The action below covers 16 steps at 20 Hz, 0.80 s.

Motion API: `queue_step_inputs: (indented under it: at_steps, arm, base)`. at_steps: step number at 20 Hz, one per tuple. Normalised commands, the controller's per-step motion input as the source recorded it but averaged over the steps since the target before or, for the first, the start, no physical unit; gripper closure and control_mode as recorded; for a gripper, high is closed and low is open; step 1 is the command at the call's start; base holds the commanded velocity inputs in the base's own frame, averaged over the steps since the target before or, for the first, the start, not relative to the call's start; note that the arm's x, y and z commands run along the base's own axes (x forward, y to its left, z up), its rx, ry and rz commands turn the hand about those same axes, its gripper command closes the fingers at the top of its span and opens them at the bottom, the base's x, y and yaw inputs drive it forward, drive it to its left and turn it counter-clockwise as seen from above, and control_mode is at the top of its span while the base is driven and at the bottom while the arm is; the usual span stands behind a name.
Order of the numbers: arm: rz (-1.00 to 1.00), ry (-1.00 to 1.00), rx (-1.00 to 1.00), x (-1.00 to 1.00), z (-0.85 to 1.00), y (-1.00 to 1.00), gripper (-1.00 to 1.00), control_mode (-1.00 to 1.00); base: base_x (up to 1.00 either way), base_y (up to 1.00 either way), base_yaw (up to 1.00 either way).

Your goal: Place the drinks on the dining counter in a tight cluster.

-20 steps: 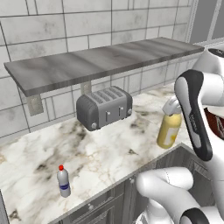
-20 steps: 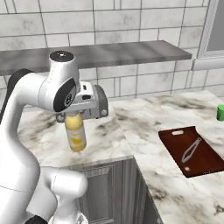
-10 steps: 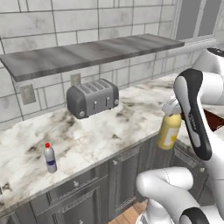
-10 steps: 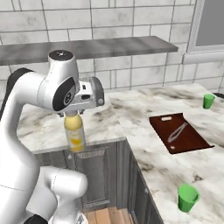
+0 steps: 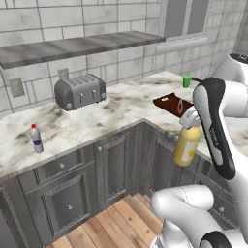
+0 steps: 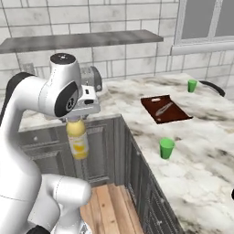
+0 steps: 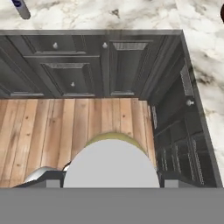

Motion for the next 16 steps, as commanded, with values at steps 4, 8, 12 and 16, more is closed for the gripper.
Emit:
queue_step_inputs:
  at_steps: [4, 8, 12, 16]
  arm:
    - [0.00, 0.00, 0.00, 0.00, 0.00, 0.00, 1.00, 1.00]
    - [0.00, 0.00, 0.00, 0.00, 0.00, 0.00, 1.00, 1.00]
    - [0.00, 0.00, 0.00, 0.00, 0.00, 0.00, 1.00, 1.00]
    - [0.00, 0.00, 0.00, 0.00, 0.00, 0.00, 1.00, 1.00]
  base:
    - [-1.00, -0.34, -0.15]
    - [-1.00, -0.49, -0.17]
    - [-0.96, -0.68, -0.12]
    - [0.01, -1.00, 0.12]
